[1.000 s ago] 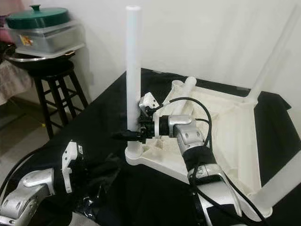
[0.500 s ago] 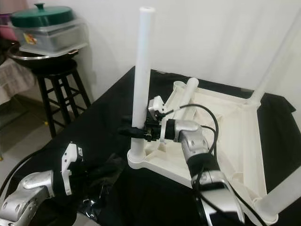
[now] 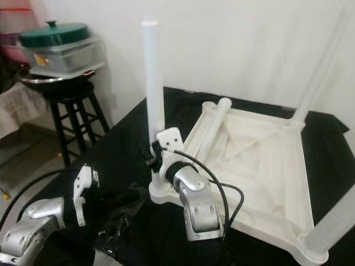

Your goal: Building children table

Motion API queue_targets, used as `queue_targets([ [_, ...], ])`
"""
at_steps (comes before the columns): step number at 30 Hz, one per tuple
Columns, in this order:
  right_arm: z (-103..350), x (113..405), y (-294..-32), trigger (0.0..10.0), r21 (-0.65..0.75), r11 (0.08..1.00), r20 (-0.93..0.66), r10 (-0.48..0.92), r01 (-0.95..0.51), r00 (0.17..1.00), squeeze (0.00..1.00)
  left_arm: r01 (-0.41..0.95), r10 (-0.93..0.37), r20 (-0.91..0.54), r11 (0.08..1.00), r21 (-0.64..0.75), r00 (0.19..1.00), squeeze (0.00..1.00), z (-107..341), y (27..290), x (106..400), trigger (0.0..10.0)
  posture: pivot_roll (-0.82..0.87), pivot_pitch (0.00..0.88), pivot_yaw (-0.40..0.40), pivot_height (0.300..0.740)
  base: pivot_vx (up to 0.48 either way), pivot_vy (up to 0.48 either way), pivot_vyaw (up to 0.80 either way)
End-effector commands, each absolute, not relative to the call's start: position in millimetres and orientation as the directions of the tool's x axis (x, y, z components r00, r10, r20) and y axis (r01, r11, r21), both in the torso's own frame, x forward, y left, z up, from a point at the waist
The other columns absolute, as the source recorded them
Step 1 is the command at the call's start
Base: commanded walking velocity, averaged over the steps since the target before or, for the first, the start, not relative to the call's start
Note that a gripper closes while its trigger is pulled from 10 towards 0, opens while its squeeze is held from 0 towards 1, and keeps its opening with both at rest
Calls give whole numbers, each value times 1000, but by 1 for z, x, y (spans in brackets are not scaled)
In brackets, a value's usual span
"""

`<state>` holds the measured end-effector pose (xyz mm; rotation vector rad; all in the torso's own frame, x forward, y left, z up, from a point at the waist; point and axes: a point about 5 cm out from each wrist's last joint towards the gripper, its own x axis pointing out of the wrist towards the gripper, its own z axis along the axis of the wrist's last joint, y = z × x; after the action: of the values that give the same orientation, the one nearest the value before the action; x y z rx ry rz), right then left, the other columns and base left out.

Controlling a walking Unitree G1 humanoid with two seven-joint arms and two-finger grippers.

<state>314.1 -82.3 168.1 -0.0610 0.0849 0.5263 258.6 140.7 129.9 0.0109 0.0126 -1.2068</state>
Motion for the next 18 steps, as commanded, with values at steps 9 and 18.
queue_targets([
  [9, 157, 324, -93, 10000, 2, 796, -169, 596, -605, 785, 1000, 933, -933, -27, 359, 8, 359, 0, 130, 142, 259, 10000, -52, 0, -24, 740, 0, 0, 0],
  [18, 186, 336, -105, 10000, -130, 427, -140, 885, -895, 443, 0, 933, -933, -18, 360, 11, 360, 0, 131, 140, 259, 10000, -34, 0, -39, 740, 0, 0, 0],
])
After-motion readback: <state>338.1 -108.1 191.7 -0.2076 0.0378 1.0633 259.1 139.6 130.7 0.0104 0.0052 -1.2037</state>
